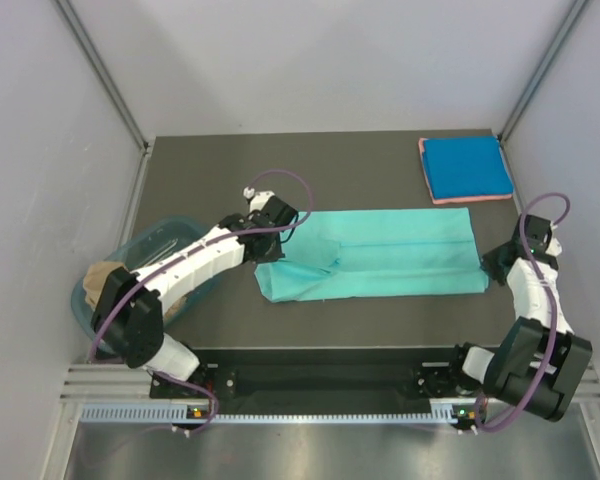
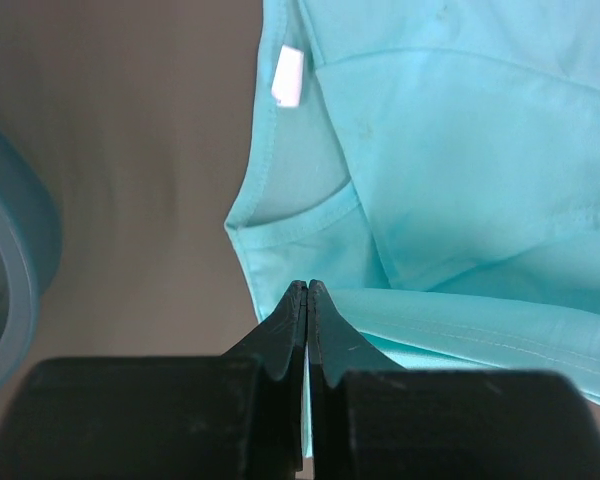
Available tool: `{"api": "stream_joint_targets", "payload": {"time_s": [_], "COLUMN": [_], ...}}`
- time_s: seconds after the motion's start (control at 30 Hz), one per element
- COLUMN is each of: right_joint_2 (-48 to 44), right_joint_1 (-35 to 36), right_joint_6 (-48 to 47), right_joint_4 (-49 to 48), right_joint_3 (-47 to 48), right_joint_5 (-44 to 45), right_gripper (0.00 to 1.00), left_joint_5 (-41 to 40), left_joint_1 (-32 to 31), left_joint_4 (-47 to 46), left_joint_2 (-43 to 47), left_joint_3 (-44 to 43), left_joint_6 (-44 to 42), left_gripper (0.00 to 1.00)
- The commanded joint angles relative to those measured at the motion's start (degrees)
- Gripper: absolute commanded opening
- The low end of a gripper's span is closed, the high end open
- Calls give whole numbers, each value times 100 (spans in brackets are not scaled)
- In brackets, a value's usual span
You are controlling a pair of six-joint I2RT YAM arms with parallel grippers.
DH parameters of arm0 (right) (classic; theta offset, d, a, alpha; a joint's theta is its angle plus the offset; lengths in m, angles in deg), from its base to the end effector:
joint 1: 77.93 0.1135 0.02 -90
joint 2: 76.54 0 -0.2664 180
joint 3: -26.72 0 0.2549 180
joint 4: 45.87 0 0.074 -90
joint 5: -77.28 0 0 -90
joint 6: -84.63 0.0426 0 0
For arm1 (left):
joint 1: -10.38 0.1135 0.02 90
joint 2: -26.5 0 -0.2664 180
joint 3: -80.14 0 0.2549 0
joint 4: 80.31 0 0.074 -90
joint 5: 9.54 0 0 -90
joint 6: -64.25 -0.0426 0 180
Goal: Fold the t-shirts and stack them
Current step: Fold the tshirt
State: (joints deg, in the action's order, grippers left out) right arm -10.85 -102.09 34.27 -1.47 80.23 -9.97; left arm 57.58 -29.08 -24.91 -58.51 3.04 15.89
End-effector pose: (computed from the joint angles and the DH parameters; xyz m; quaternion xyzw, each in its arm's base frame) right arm 0.2033 -0.0934 0.2052 0.5118 0.8092 0.0159 0.2879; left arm 0.2423 -0.1780 0.2426 -0.0639 0.9526 -0.0004 0.2974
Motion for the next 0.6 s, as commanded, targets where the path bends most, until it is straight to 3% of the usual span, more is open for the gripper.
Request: {"api": "stream_joint_targets", "payload": {"time_s": [0.0, 0.57], "right_joint_2": [233, 1349], "right_joint_1": [262, 606], "right_joint_6": [-79, 79], "right_joint_4": [-565, -996], "right_joint_3": [316, 800], "right_joint_5": [-55, 86], "right_gripper": [0, 0], "left_joint_5": [81, 90], "left_joint_1": [158, 589], "left_joint_4": [-214, -100], "left_joint_2": [-226, -1254], "left_joint_3": [-453, -1254], "left_joint_6": [-323, -807], "left_gripper": [0, 0]}}
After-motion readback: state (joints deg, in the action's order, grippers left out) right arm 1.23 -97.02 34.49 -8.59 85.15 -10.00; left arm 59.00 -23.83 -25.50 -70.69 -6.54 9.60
